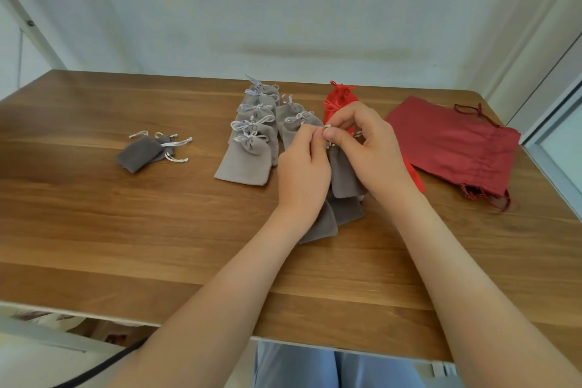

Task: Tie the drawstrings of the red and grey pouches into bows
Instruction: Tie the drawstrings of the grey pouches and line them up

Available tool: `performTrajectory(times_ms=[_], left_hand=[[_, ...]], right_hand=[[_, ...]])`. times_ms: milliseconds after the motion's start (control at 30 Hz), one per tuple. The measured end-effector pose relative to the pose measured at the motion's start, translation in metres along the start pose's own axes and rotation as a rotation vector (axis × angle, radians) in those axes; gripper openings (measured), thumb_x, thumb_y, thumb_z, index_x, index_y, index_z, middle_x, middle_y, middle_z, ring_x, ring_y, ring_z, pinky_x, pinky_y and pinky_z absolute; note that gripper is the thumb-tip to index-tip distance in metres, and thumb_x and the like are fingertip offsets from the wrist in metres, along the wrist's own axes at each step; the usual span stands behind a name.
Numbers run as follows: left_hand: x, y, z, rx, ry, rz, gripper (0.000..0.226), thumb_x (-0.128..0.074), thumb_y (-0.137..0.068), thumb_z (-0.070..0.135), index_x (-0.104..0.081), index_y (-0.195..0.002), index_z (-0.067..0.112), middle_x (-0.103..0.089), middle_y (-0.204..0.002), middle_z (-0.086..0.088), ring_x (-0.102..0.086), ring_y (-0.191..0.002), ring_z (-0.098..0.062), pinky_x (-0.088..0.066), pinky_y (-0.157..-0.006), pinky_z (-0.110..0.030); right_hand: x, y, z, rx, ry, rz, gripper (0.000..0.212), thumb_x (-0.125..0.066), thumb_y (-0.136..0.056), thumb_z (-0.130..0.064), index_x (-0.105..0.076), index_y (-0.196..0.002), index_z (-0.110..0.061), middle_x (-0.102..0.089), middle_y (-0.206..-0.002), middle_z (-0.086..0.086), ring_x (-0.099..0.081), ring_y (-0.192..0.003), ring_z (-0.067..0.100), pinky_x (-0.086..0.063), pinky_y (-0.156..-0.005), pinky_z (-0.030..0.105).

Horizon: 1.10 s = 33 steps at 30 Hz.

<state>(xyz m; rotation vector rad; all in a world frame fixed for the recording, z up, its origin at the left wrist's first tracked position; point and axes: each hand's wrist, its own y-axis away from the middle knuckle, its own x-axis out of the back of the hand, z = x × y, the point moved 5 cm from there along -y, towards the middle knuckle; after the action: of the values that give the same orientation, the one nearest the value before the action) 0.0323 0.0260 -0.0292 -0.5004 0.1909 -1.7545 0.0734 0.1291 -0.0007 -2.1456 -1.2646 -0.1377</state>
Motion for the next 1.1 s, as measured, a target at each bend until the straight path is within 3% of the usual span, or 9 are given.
performTrajectory(times_ms=[100, 233, 500, 633, 733, 833, 900, 1000, 1100], left_hand=[[-0.005, -0.005, -0.008, 0.076, 0.208, -0.084, 0.026, -0.047, -0.099, 0.017, -0.056, -0.077, 0.005, -0.045, -0.059, 0.007, -0.038, -0.056, -0.006, -0.033, -0.054, -0.025], [-0.008, -0.006, -0.011, 0.140, 0.355, -0.170, 0.029, -0.047, -0.099, 0.018, -0.055, -0.072, 0.011, -0.046, -0.056, 0.000, -0.040, -0.047, -0.006, -0.031, -0.047, -0.016], [-0.012, -0.003, -0.008, 0.186, 0.432, -0.289, 0.029, -0.039, -0.101, 0.013, -0.059, -0.081, 0.008, -0.052, -0.049, 0.004, -0.040, -0.039, -0.006, -0.029, -0.040, -0.014], [-0.010, -0.001, -0.004, 0.205, 0.407, -0.326, 0.028, -0.037, -0.102, 0.015, -0.057, -0.085, 0.007, -0.047, -0.047, 0.008, -0.040, -0.041, -0.005, -0.030, -0.041, -0.013], [-0.008, 0.000, -0.004, 0.223, 0.330, -0.348, 0.037, -0.037, -0.102, 0.021, -0.054, -0.071, 0.012, -0.049, -0.048, 0.006, -0.043, -0.044, -0.006, -0.032, -0.047, -0.017], [-0.011, 0.002, -0.003, 0.159, 0.164, -0.403, 0.029, -0.041, -0.101, 0.028, -0.064, -0.090, 0.014, -0.066, -0.082, -0.012, -0.062, -0.078, -0.019, -0.048, -0.070, -0.033], [-0.012, 0.003, 0.001, 0.086, 0.059, -0.418, 0.025, -0.041, -0.101, 0.021, -0.064, -0.106, 0.011, -0.066, -0.103, -0.012, -0.059, -0.098, -0.019, -0.046, -0.086, -0.034], [-0.010, 0.000, 0.002, 0.014, 0.027, -0.393, 0.024, -0.043, -0.100, 0.018, -0.064, -0.104, 0.006, -0.066, -0.096, -0.012, -0.058, -0.093, -0.021, -0.045, -0.083, -0.036], [-0.008, -0.001, 0.001, -0.034, 0.003, -0.354, 0.021, -0.045, -0.100, 0.020, -0.063, -0.090, 0.014, -0.061, -0.079, 0.000, -0.055, -0.077, -0.011, -0.042, -0.071, -0.029]], right_hand=[[0.002, -0.001, 0.001, -0.007, -0.015, -0.016, 0.012, -0.063, -0.087, -0.012, -0.062, -0.092, -0.023, -0.056, -0.079, -0.009, -0.048, -0.079, 0.007, -0.036, -0.071, 0.021], [0.003, -0.002, 0.002, 0.012, 0.051, -0.044, 0.011, -0.063, -0.086, -0.012, -0.069, -0.092, -0.020, -0.060, -0.088, 0.007, -0.049, -0.090, 0.013, -0.034, -0.076, 0.012], [0.010, -0.001, 0.007, -0.059, 0.111, 0.047, 0.014, -0.070, -0.081, -0.022, -0.059, -0.072, -0.021, -0.054, -0.075, -0.011, -0.046, -0.080, 0.007, -0.034, -0.070, 0.015], [0.012, 0.000, 0.002, -0.030, 0.123, 0.059, 0.018, -0.070, -0.081, -0.022, -0.057, -0.070, -0.015, -0.050, -0.072, -0.012, -0.043, -0.077, 0.001, -0.033, -0.069, 0.014], [0.012, 0.000, 0.002, -0.041, 0.118, 0.048, 0.017, -0.067, -0.083, -0.020, -0.058, -0.073, -0.009, -0.054, -0.072, -0.007, -0.046, -0.076, 0.006, -0.034, -0.069, 0.020], [0.010, -0.001, 0.003, -0.032, 0.141, -0.002, 0.014, -0.062, -0.087, -0.017, -0.058, -0.078, -0.006, -0.060, -0.076, 0.004, -0.050, -0.075, 0.014, -0.039, -0.069, 0.029], [0.010, -0.001, 0.004, -0.027, 0.154, -0.026, 0.013, -0.060, -0.089, -0.016, -0.057, -0.080, -0.007, -0.060, -0.076, 0.007, -0.050, -0.073, 0.014, -0.039, -0.067, 0.027], [0.011, -0.001, 0.005, -0.051, 0.120, -0.057, 0.013, -0.056, -0.092, -0.014, -0.055, -0.079, -0.012, -0.056, -0.072, -0.002, -0.046, -0.068, 0.004, -0.037, -0.063, 0.018], [0.011, -0.001, 0.008, -0.065, 0.109, -0.088, 0.011, -0.052, -0.094, -0.015, -0.058, -0.085, -0.012, -0.059, -0.077, 0.002, -0.052, -0.073, 0.013, -0.043, -0.069, 0.029]])
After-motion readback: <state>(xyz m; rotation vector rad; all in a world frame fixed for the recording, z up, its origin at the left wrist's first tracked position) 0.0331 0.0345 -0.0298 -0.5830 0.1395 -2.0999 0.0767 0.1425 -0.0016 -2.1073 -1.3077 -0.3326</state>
